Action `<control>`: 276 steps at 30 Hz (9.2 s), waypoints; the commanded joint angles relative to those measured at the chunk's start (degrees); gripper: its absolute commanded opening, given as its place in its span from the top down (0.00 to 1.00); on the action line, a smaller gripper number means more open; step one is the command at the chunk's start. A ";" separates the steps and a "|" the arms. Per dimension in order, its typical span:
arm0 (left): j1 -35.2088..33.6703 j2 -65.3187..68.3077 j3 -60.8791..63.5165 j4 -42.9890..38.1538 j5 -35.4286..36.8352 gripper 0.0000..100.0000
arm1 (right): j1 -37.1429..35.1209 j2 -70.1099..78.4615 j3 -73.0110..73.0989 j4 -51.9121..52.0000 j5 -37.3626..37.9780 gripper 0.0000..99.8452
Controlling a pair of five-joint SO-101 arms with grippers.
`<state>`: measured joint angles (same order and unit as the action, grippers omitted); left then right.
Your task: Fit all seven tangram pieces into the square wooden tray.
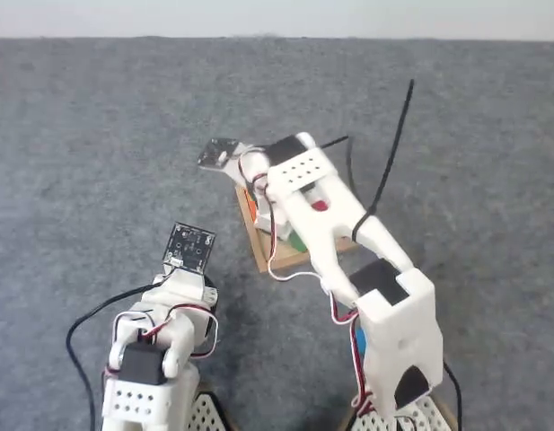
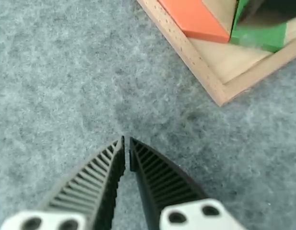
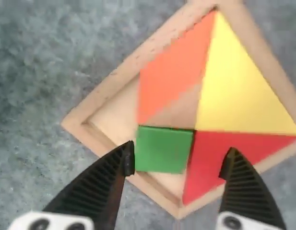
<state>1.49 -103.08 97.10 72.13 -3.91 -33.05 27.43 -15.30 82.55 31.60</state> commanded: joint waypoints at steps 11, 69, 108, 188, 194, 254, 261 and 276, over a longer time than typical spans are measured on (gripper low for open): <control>-0.18 -1.05 -0.57 0.18 -0.18 0.98 | 14.46 -18.51 8.70 6.73 -2.55 0.84; -0.18 -1.05 -0.57 0.18 -0.18 0.98 | 34.77 -48.31 59.52 -16.57 -40.00 0.80; -0.18 -1.05 -0.57 0.18 -0.18 0.98 | 28.26 -46.73 65.23 -18.68 11.78 0.80; -0.18 -1.05 -0.57 0.18 -0.18 0.98 | -3.03 2.51 0.88 -9.54 -4.48 0.88; -0.18 -1.05 -0.57 0.18 -0.18 0.98 | -6.46 2.42 1.05 -6.81 -4.75 0.80; -0.18 -1.05 -0.57 0.18 -0.18 0.98 | 6.73 -14.64 8.88 6.02 -10.29 0.84; -0.18 -1.05 -0.57 0.18 -0.18 0.98 | 6.81 -34.77 46.68 -8.48 -4.75 0.84; -0.18 -1.05 -0.57 0.18 -0.18 0.98 | 6.37 -65.71 79.03 -3.56 32.62 0.84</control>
<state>1.49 -103.08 97.10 72.13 -3.91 -27.16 -32.35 62.86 76.22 60.35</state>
